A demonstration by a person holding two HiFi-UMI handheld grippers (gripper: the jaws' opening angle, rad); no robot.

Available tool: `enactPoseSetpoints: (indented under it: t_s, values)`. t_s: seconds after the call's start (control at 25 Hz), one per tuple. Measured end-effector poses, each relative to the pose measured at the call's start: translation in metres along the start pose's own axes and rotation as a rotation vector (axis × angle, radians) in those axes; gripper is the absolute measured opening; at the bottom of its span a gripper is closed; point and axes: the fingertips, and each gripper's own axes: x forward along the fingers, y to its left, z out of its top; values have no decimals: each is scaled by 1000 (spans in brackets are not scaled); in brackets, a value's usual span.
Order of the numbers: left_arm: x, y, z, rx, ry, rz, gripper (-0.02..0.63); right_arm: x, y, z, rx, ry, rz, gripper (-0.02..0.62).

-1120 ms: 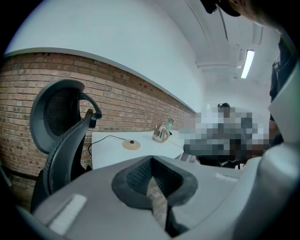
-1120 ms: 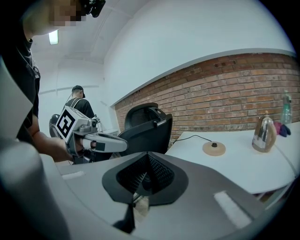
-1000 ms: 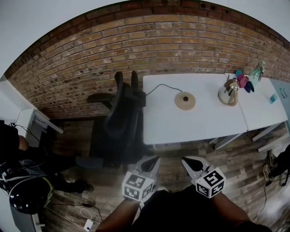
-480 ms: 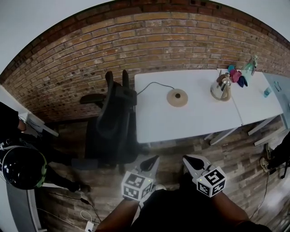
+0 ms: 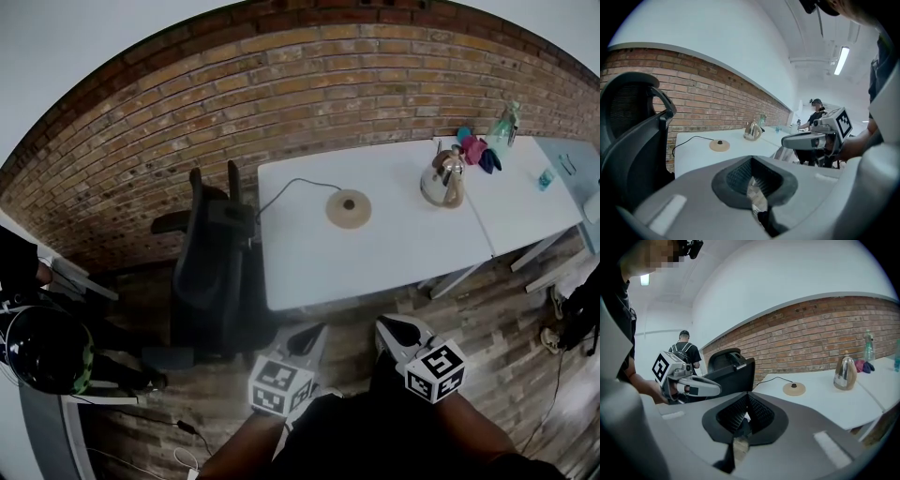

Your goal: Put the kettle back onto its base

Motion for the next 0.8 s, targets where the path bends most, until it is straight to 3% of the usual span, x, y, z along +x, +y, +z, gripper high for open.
enactPoseSetpoints:
  t_s: [0.8]
  values:
    - [146,16,63,28,40,-7,1,32,-165,31,60,-35,-41,27]
